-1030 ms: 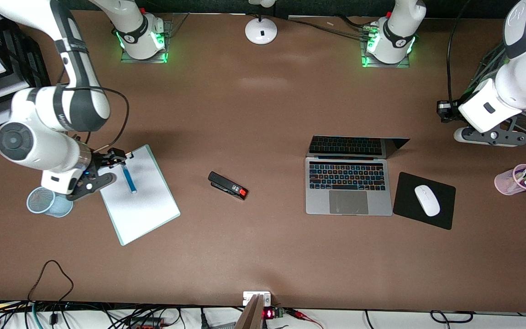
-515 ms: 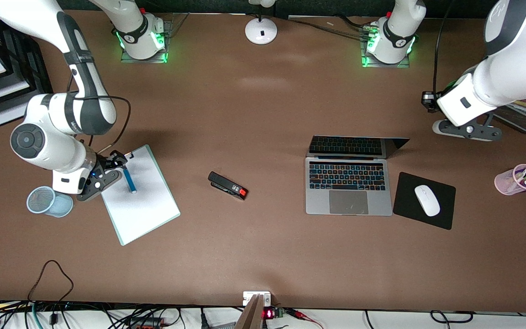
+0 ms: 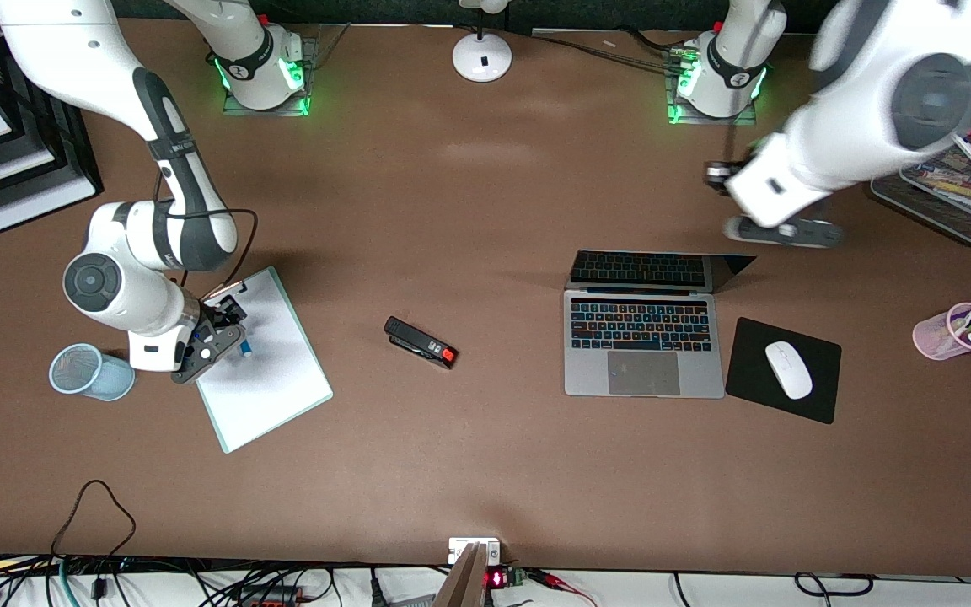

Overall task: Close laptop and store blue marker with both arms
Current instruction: 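Grasp the blue marker with the right gripper while the left gripper reaches the laptop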

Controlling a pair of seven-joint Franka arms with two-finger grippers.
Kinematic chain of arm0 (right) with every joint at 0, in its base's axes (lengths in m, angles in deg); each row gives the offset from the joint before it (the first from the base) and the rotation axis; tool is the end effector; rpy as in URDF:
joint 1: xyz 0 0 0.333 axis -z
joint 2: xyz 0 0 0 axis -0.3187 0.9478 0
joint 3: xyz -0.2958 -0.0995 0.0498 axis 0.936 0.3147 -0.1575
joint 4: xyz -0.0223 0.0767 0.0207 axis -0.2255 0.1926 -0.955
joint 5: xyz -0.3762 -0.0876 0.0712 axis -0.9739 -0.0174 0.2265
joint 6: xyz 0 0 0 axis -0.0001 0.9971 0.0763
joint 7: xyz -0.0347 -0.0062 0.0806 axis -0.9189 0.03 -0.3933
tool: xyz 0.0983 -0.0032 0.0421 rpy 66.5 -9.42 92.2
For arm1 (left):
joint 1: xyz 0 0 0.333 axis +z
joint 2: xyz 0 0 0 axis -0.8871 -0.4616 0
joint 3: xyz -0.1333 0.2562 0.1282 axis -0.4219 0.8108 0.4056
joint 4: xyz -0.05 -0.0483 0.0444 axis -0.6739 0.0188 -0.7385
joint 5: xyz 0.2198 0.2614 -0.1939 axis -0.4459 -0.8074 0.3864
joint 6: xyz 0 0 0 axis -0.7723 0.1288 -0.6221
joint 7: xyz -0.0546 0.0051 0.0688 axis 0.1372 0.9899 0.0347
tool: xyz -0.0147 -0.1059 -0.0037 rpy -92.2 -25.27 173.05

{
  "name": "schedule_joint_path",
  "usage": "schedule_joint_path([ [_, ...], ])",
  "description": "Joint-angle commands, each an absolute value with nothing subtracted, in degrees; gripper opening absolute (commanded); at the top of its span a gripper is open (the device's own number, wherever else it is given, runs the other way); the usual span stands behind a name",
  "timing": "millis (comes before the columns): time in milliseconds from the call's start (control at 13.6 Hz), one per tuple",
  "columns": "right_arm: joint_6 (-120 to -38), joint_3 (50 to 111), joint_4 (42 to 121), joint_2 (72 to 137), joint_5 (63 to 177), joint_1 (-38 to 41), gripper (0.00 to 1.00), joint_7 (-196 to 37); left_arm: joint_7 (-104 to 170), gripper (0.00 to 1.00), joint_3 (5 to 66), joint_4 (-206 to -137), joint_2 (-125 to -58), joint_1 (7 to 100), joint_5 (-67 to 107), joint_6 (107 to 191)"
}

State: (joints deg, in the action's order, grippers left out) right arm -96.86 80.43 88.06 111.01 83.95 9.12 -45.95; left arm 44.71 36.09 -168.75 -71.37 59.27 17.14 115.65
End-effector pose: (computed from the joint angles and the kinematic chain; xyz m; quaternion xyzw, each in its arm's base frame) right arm 0.6377 0.0515 0.2375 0.9303 0.3658 -0.0259 0.0107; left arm 0.5134 -0.2052 0.5140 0.9846 -0.0210 -0.1729 0.0116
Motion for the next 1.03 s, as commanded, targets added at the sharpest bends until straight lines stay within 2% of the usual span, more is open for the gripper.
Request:
schedule_joint_path([
  [0, -99.24, 80.09, 88.13, 112.13, 84.74, 9.53, 0.62, -44.42, 49.85, 0.00, 29.93, -173.36, -69.76, 59.61, 17.47, 119.02],
  [294, -100.13, 80.01, 87.86, 113.98, 85.09, 9.53, 0.58, -44.51, 51.70, 0.00, 28.24, -178.64, -68.36, 59.61, 17.47, 124.47],
  [515, -100.84, 80.01, 87.78, 115.12, 87.45, 9.45, 0.57, -44.51, 52.05, 0.00, 25.95, -186.63, -65.81, 60.40, 17.47, 132.63],
  [736, -101.45, 80.01, 87.78, 115.74, 87.55, 9.45, 0.54, -44.51, 52.05, 0.00, 26.04, -189.28, -65.98, 61.19, 15.98, 138.18],
  [957, -102.33, 80.01, 87.60, 116.36, 87.55, 9.36, 0.50, -44.60, 52.76, 0.00, 26.04, -190.95, -66.42, 62.06, 11.59, 139.95],
])
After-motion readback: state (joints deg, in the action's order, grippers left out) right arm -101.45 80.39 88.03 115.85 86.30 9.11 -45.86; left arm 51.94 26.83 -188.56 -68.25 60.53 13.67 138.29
